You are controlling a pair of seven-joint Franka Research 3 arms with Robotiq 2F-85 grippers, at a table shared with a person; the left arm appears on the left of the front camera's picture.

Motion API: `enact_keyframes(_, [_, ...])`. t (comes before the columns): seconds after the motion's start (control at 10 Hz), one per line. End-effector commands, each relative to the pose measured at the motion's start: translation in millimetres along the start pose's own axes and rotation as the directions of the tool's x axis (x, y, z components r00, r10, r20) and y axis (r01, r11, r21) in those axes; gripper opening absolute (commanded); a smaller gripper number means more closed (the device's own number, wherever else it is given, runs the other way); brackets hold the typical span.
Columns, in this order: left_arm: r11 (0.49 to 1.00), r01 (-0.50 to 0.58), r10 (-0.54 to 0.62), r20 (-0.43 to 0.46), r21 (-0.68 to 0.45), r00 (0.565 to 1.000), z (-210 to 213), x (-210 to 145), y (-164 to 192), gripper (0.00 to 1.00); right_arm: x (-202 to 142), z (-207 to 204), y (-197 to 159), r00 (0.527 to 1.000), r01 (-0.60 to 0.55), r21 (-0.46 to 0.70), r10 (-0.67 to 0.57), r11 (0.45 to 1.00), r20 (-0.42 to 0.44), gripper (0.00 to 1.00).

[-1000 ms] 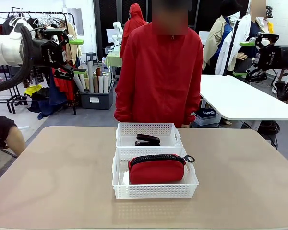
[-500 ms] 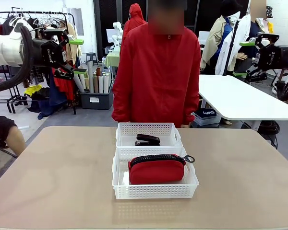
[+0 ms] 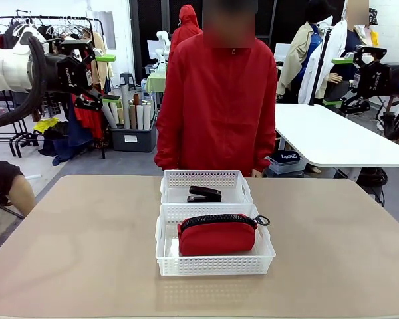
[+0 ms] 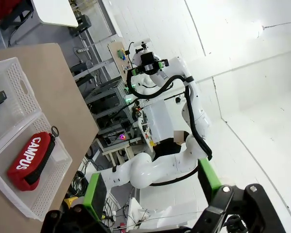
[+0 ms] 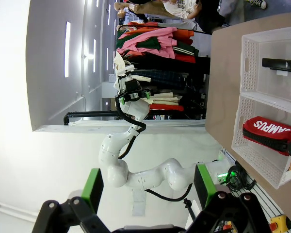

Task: Distribute items into two baskets.
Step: Place the picked Stapler into the Organizing basket as instructed by the person.

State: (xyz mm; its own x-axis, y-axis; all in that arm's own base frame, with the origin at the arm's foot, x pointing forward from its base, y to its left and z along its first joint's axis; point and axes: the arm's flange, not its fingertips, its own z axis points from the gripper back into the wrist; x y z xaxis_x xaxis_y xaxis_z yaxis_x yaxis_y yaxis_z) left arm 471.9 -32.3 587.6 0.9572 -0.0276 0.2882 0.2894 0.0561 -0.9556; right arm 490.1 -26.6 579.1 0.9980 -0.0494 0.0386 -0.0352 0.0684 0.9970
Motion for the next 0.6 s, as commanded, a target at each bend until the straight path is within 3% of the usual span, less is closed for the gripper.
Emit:
enact_keyframes(0.0, [1.0,0.002,-0.002,-0.003,-0.004,1.0,-0.3,-0.5,-1.5,1.0,-2.4,-3.0,1.6,1.0,-0.004,-0.003,0.004,1.0,0.01,1.0])
enact_keyframes(0.5, [1.0,0.002,-0.002,-0.003,-0.004,1.0,-0.3,-0.5,-1.5,1.0,-2.4,-3.0,1.6,1.0,-0.004,-0.003,0.004,1.0,0.01,1.0])
